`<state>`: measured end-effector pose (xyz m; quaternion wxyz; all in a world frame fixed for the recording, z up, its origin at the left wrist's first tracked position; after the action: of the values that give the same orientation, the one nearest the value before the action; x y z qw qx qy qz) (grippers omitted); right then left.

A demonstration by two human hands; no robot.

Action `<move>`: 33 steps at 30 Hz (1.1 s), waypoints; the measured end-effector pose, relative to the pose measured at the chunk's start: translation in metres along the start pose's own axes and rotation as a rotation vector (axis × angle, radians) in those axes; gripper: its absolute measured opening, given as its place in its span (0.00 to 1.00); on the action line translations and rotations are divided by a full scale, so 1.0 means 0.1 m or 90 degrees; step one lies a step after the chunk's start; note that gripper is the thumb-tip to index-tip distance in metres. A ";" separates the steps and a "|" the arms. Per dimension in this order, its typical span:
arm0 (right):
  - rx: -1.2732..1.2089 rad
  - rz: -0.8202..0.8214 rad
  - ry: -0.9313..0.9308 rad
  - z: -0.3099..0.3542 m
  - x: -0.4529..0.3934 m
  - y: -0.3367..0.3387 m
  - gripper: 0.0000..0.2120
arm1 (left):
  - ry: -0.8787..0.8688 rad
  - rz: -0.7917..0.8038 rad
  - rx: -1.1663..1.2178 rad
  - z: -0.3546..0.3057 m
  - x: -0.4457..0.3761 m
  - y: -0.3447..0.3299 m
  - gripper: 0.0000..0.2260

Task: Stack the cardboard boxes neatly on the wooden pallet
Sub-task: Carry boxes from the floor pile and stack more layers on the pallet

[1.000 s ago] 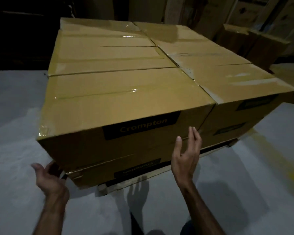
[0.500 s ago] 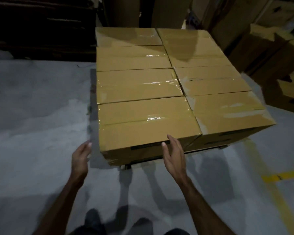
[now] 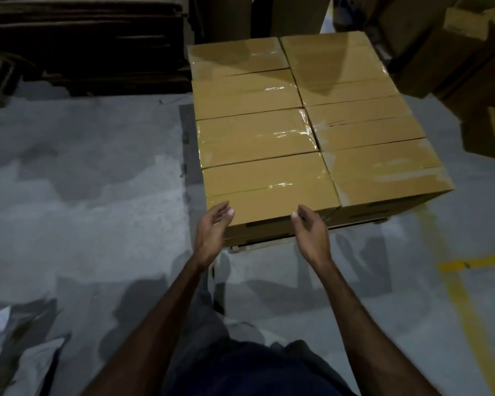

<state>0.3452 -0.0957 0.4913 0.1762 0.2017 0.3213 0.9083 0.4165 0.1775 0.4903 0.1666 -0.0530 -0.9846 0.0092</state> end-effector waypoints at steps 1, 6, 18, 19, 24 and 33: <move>-0.010 -0.013 -0.009 0.05 -0.03 -0.02 0.24 | 0.001 0.013 -0.007 -0.04 -0.10 0.00 0.25; -0.053 -0.070 -0.063 0.40 -0.20 -0.21 0.24 | 0.028 0.069 -0.025 -0.28 -0.59 0.16 0.21; -0.040 -0.117 -0.117 0.86 -0.28 -0.39 0.25 | -0.007 0.206 -0.151 -0.61 -1.46 0.20 0.23; -0.042 -0.126 -0.127 0.82 -0.26 -0.33 0.24 | -0.014 0.221 -0.152 -0.62 -1.47 0.11 0.23; -0.073 -0.246 -0.185 0.40 -0.03 0.21 0.22 | -0.045 0.341 -0.175 -0.64 -1.32 -0.69 0.22; -0.144 -0.337 -0.236 -0.85 0.47 1.24 0.23 | -0.084 0.471 -0.229 -0.60 -0.52 -2.46 0.22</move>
<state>0.2403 -0.2091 0.5237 0.4825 0.2521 0.2226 0.8088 0.4603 -0.0727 0.5382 0.0766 -0.4304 -0.8938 -0.1000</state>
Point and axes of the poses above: each hand's wrist, its own x-axis away from the middle knuckle, its own y-axis out of the back of the hand, z = x × y, the point moved 9 cm from there along -x, towards the middle knuckle, and after that the axes turned 13 degrees about x, right-handed, at the moved point
